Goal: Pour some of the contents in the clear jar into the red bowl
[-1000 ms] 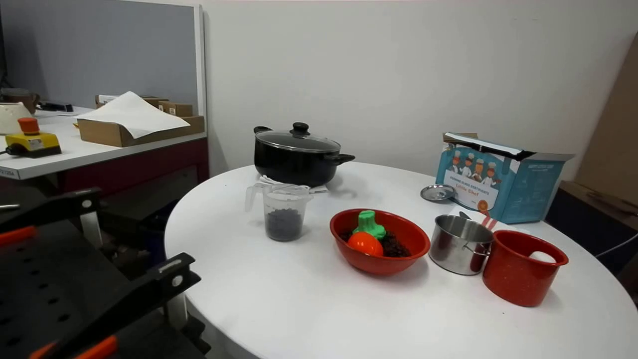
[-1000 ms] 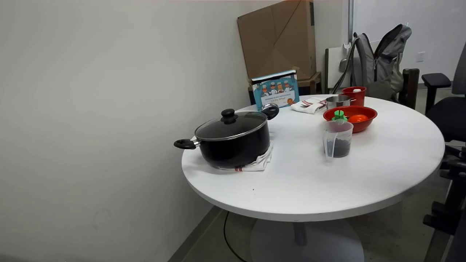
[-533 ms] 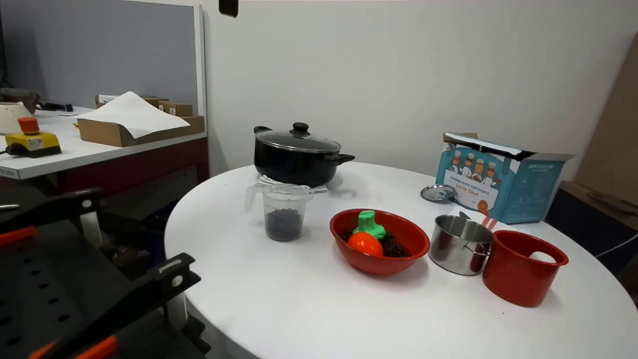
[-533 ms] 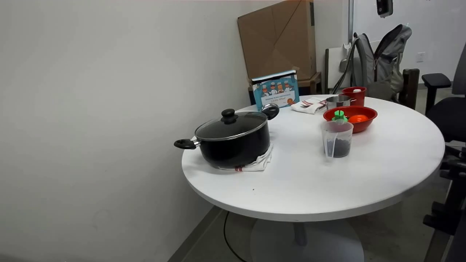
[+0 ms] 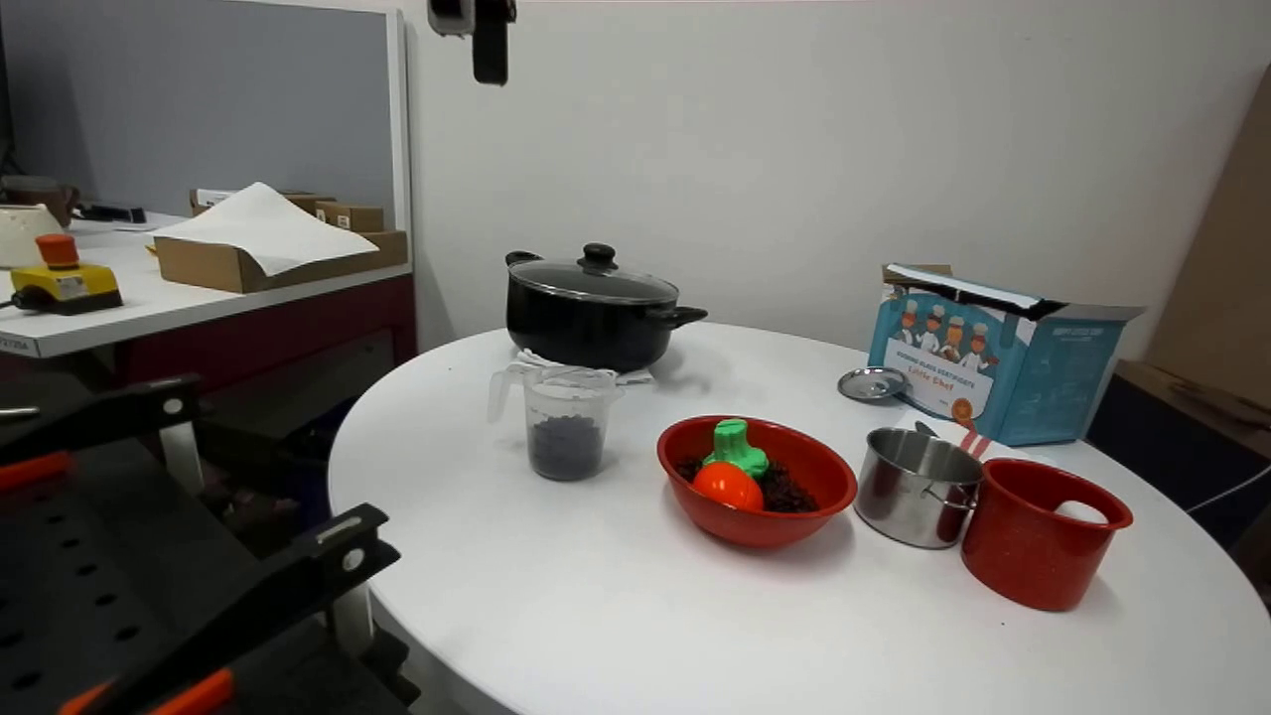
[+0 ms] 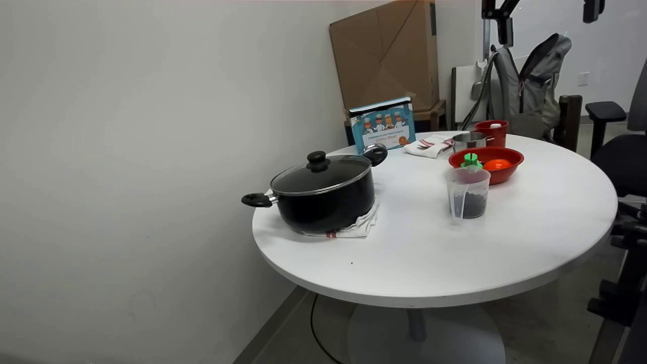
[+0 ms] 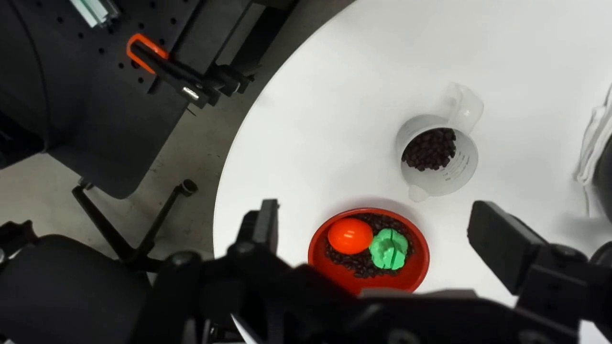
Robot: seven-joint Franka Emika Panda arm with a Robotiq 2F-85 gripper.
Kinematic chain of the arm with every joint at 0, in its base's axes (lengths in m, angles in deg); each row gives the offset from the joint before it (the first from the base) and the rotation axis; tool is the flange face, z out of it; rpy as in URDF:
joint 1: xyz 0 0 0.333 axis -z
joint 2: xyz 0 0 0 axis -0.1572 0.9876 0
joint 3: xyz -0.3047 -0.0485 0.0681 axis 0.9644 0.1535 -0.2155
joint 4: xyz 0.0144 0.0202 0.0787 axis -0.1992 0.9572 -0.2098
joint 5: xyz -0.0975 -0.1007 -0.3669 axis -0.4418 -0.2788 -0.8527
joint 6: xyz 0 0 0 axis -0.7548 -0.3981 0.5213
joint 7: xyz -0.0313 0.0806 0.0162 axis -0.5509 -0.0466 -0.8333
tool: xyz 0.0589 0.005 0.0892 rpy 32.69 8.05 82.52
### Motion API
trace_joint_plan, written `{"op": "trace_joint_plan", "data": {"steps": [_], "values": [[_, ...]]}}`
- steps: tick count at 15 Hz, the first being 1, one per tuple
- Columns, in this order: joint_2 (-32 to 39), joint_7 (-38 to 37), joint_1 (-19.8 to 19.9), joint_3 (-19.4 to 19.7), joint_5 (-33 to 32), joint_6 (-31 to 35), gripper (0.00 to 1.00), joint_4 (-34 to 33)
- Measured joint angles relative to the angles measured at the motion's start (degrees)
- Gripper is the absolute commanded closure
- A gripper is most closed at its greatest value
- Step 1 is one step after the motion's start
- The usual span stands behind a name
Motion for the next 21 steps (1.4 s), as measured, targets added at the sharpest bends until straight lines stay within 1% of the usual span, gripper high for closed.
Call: {"op": "trace_joint_plan", "data": {"steps": [3,6,11,16,21], "values": [[3.56,-7.0,0.88,-0.14,-0.14,5.33,0.0,0.11],[8.73,-12.2,1.13,-0.55,-1.09,11.2,0.0,0.47],[17.86,-20.34,0.69,-1.74,-5.47,18.87,0.0,0.56],[24.43,-26.74,-0.42,-1.46,-10.48,23.31,0.0,0.5],[30.55,-32.68,-2.12,1.31,-16.95,26.82,0.0,-0.32]]}}
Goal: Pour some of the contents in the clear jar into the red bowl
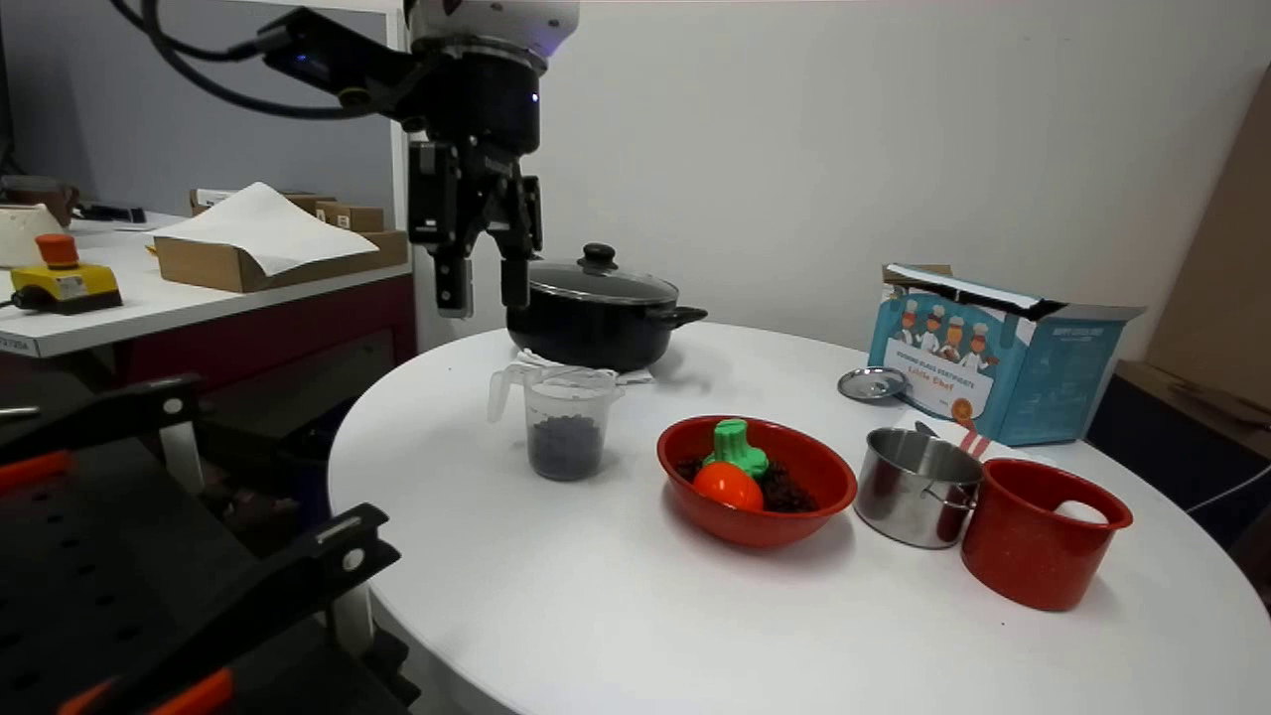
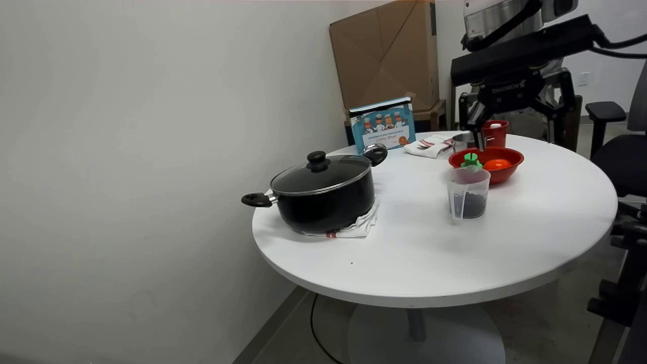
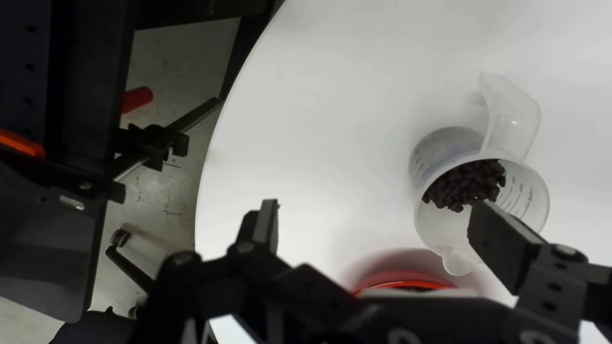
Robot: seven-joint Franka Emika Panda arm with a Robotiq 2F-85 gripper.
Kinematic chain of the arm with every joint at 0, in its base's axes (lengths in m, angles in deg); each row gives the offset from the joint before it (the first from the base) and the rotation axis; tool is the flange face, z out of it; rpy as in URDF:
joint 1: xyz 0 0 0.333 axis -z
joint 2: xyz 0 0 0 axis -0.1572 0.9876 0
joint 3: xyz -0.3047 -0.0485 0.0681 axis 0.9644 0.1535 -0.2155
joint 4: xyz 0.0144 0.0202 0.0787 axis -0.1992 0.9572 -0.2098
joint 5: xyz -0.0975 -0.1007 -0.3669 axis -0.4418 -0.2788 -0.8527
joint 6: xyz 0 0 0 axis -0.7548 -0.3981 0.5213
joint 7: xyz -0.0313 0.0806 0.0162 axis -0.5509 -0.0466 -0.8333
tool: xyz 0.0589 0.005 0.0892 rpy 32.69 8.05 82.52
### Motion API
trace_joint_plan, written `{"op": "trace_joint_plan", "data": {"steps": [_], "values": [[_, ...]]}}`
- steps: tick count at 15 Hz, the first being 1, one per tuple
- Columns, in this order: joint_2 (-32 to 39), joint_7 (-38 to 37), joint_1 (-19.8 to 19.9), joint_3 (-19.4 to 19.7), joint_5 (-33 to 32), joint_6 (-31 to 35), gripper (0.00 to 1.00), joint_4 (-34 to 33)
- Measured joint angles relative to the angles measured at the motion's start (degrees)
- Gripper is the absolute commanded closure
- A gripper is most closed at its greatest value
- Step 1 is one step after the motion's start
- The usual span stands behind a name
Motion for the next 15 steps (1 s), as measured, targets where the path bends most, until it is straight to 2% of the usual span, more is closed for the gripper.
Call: {"op": "trace_joint_plan", "data": {"steps": [5,10,15], "values": [[5.73,-3.45,-4.51,3.76,-3.27,3.57,0.0,-2.22],[11.08,-4.09,-9.88,7.8,-3.36,5.78,0.0,-5.31],[15.21,-4.07,-13.34,10.63,-2.66,6.97,0.0,-8.35]]}}
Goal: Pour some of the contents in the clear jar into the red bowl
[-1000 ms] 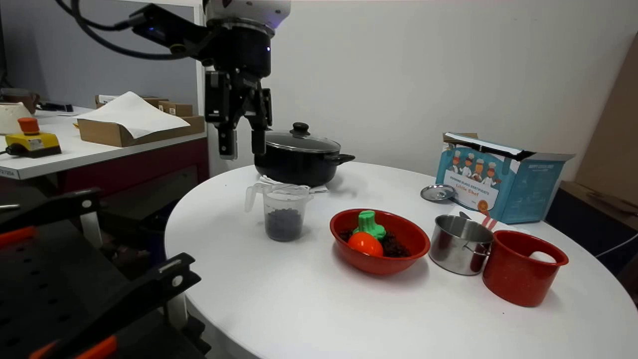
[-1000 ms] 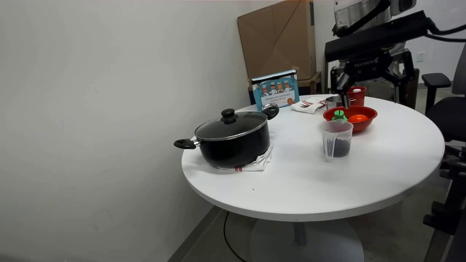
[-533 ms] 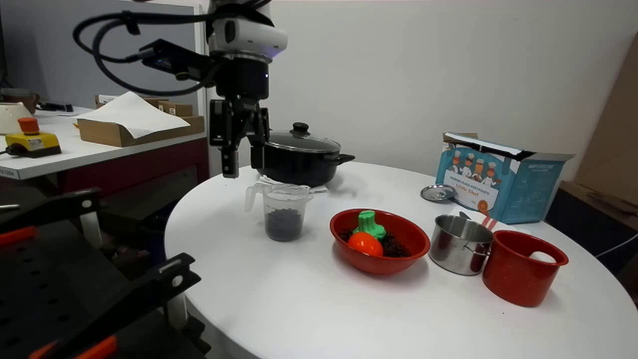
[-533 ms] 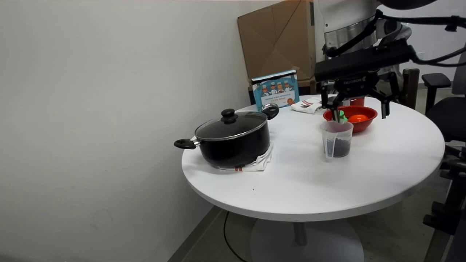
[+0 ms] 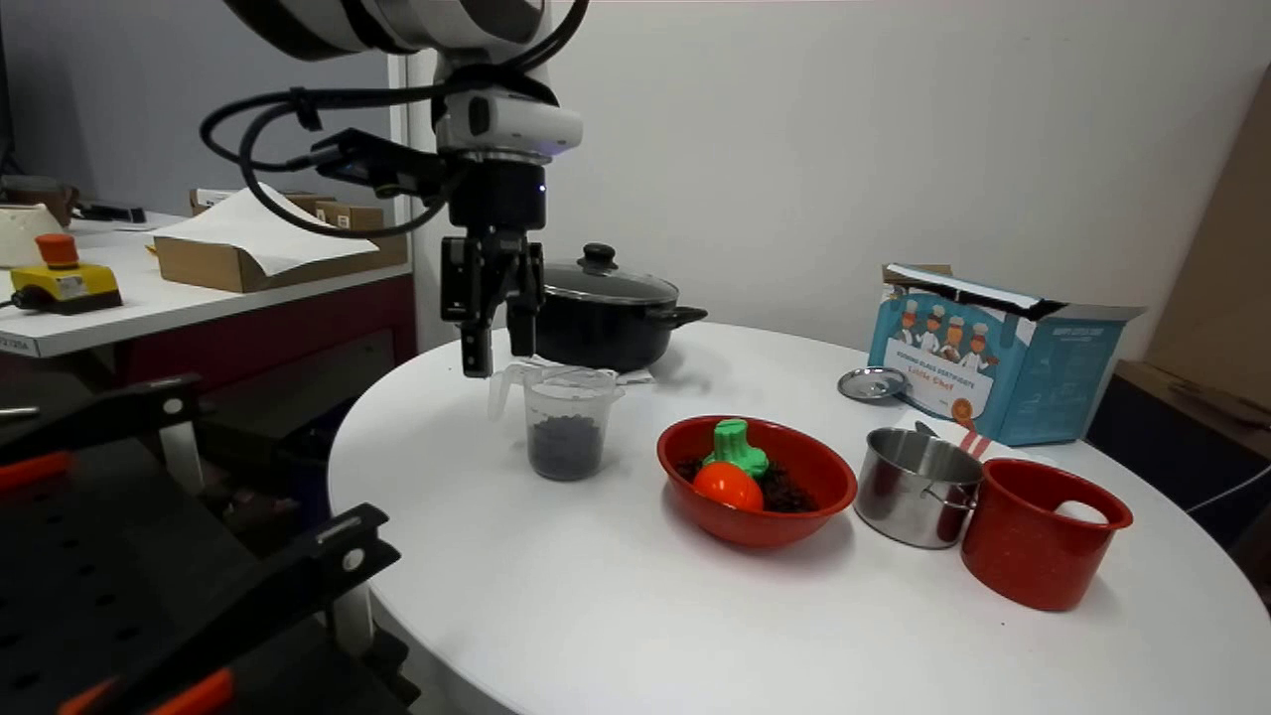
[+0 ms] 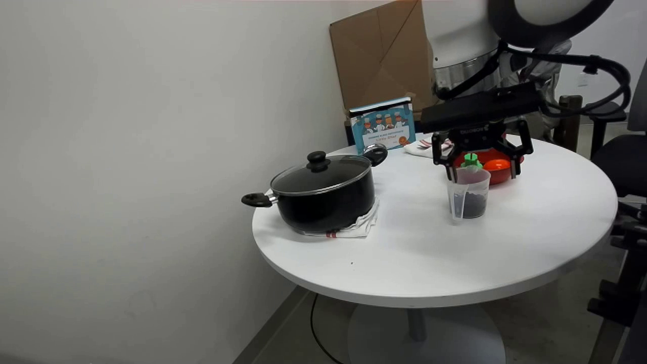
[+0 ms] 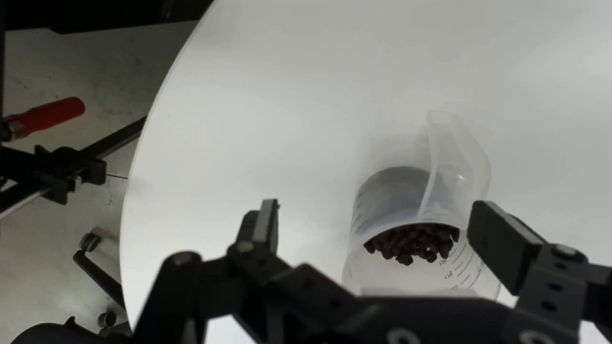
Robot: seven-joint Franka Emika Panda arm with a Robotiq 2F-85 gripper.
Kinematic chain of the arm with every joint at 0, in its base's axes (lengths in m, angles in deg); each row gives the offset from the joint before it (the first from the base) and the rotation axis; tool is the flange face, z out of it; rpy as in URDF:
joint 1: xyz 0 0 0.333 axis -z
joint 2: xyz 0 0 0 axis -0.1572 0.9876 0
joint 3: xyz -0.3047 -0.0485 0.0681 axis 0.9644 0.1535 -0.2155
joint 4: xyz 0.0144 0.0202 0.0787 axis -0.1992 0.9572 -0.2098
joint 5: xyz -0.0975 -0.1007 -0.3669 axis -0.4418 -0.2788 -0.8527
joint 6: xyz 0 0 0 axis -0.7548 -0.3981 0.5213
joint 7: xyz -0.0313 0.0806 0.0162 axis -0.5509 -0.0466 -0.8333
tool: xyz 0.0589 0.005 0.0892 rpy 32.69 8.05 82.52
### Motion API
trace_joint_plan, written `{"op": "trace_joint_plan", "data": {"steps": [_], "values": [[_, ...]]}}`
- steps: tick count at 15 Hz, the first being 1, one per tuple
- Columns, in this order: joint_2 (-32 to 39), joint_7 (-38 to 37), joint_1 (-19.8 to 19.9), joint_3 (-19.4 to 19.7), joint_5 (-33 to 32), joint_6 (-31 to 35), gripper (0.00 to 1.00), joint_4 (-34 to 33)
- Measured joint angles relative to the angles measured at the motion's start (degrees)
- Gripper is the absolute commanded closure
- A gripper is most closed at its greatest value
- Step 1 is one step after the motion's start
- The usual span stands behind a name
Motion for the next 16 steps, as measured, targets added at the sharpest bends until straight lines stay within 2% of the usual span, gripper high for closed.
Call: {"op": "trace_joint_plan", "data": {"steps": [12,13,14,16], "values": [[5.87,0.25,-4.93,1.57,4.59,0.31,0.0,-6.12],[6.35,0.25,-5.12,1.74,4.72,0.31,0.1,-6.57],[6.83,0.26,-5.29,1.93,4.79,0.31,0.28,-7.03],[7.71,0.31,-5.61,2.31,4.88,0.31,0.4,-7.9]]}}
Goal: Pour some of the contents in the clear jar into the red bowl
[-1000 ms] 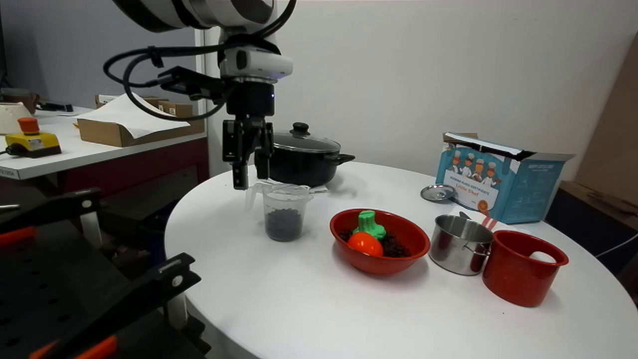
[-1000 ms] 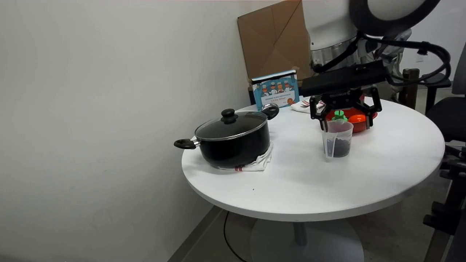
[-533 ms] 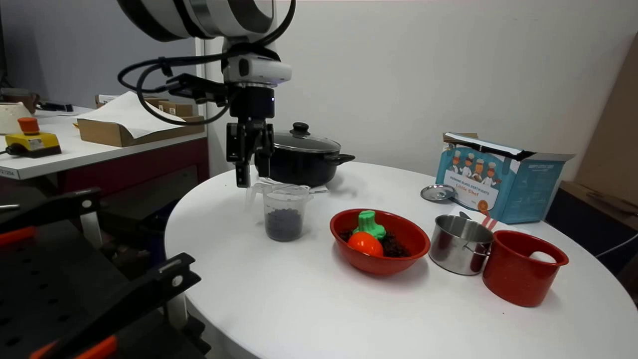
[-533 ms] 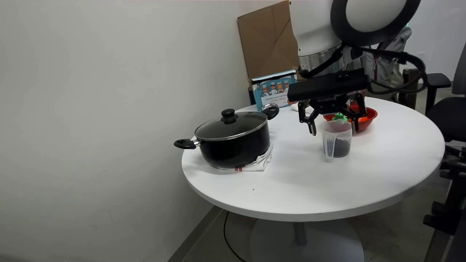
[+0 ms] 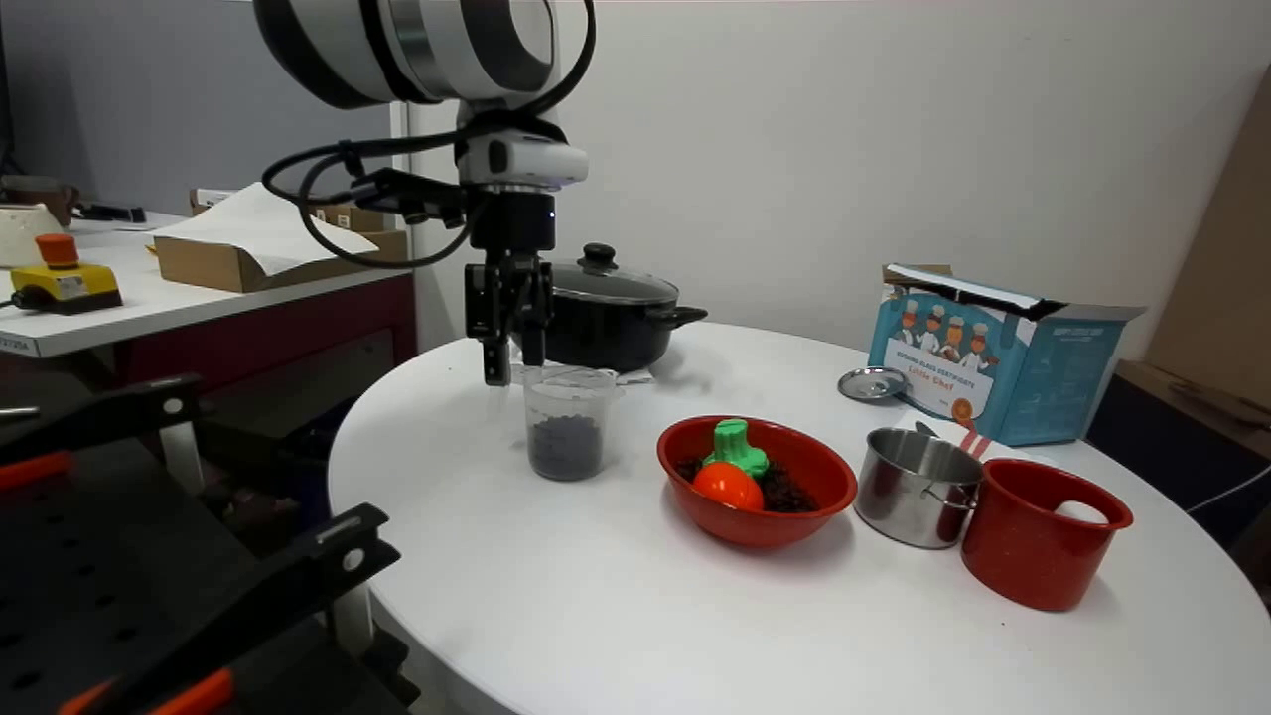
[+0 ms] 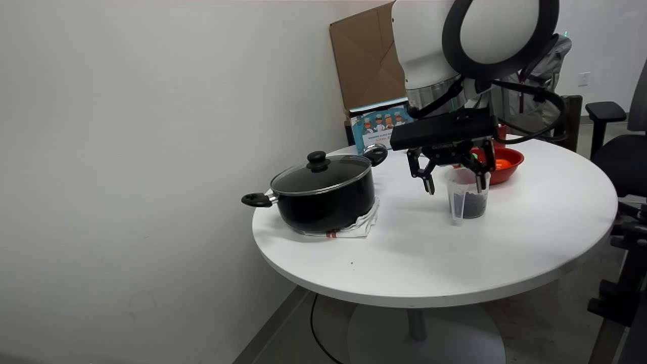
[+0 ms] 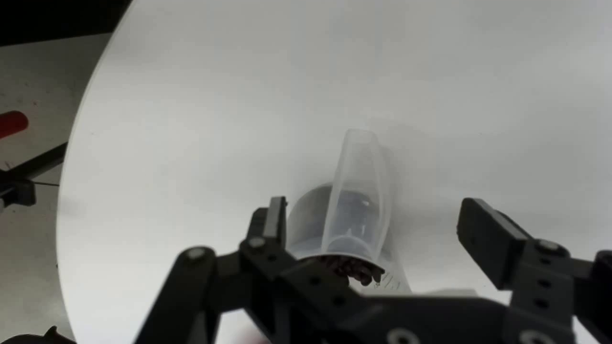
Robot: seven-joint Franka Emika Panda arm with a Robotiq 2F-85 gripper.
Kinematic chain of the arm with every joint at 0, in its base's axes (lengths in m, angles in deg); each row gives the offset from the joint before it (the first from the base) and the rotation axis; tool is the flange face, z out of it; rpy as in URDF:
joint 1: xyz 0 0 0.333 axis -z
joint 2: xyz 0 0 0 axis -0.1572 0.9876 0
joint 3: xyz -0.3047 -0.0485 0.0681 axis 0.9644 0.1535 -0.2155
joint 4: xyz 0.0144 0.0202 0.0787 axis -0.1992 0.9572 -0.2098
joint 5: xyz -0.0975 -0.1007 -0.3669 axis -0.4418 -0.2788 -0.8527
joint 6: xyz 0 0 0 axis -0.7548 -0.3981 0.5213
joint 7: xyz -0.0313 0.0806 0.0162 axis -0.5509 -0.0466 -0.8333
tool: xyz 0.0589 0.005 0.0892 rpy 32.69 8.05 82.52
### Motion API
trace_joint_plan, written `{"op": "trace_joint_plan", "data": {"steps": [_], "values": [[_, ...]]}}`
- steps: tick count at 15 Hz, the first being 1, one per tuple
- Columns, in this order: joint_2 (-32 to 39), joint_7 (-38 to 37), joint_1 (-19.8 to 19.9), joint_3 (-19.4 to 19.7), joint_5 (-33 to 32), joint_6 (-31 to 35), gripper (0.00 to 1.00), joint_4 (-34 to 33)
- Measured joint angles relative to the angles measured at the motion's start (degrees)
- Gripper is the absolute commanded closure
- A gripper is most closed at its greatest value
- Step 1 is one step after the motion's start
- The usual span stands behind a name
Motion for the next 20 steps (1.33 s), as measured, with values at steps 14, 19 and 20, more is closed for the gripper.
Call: {"op": "trace_joint_plan", "data": {"steps": [14,19,20], "values": [[1.96,0.86,-3.5,3.01,0.01,0.08,0.88,-1.84],[0.51,6.41,-2.43,3.07,0.37,0.18,0.88,-0.65],[-0.19,8.51,-1.82,2.9,1.03,0.18,0.88,-0.05]]}}
